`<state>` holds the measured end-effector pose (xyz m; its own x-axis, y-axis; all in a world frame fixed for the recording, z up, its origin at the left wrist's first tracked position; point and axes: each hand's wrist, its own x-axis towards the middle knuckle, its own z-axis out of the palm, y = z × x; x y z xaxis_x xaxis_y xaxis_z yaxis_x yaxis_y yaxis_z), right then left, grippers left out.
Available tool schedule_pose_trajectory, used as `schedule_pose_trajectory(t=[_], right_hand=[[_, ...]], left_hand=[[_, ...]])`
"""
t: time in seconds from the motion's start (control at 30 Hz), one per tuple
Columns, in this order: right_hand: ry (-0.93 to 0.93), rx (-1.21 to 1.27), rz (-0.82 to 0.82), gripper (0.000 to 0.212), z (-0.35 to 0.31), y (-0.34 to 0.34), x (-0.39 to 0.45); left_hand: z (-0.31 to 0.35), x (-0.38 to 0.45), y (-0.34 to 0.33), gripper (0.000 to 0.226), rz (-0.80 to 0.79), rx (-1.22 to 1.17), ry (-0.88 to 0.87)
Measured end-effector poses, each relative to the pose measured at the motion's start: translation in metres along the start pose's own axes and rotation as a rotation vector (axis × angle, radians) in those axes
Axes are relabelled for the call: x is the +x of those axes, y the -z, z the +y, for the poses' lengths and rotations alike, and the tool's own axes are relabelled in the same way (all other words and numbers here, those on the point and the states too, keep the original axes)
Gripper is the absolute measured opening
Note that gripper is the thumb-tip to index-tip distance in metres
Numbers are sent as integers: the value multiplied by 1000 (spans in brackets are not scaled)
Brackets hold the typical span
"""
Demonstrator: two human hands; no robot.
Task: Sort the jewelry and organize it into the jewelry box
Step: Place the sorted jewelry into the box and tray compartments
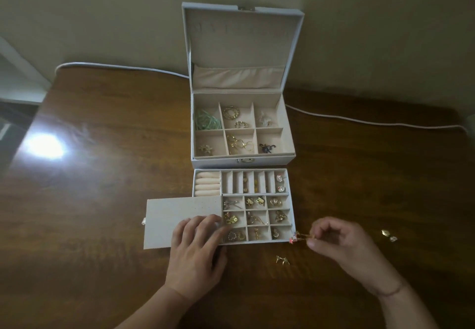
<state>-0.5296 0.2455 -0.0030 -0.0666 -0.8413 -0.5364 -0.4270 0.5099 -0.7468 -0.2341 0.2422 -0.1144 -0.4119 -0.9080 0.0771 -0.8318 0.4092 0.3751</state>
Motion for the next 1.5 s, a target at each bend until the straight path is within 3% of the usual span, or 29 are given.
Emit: schedule_pose_trajectory(t=[0.1, 0.23, 0.37, 0.43, 0.5, 0.67, 0.87, 1.0, 1.1, 1.3, 1.5], right_hand=[[100, -11, -49, 14, -34, 11, 12], [143, 158, -60, 10, -77, 21, 47], [74, 358, 1, 9, -105, 22, 101], [53, 346, 58, 6, -116, 21, 131], [69, 162, 128, 6, -127, 20, 161], [211, -559, 217, 12, -158, 29, 221], [194, -1000, 231, 15, -170, 27, 256], [354, -1364, 350, 14, -161, 20, 255], [400, -1457, 337, 15, -154, 13, 255], [268, -1612, 260, 11, -145, 3, 254], [231, -1457, 217, 16, -144, 4, 244]], left_hand=[[-1, 0, -1, 44, -7, -15, 8], [-2, 1, 0, 43, -9, -48, 11], [-3, 1, 0, 49, -37, -77, 11], [-3, 1, -1, 52, -69, -83, 19], [-4, 1, -1, 50, -103, -71, 28], [-6, 4, -5, 45, -88, -55, 6], [-8, 8, -6, 31, 6, -68, 1], [-10, 3, -10, 37, -40, -59, 13], [-10, 4, -10, 37, -52, -53, 14], [-9, 6, -10, 28, 1, -28, -5], [-7, 6, -8, 32, -56, -58, 23]])
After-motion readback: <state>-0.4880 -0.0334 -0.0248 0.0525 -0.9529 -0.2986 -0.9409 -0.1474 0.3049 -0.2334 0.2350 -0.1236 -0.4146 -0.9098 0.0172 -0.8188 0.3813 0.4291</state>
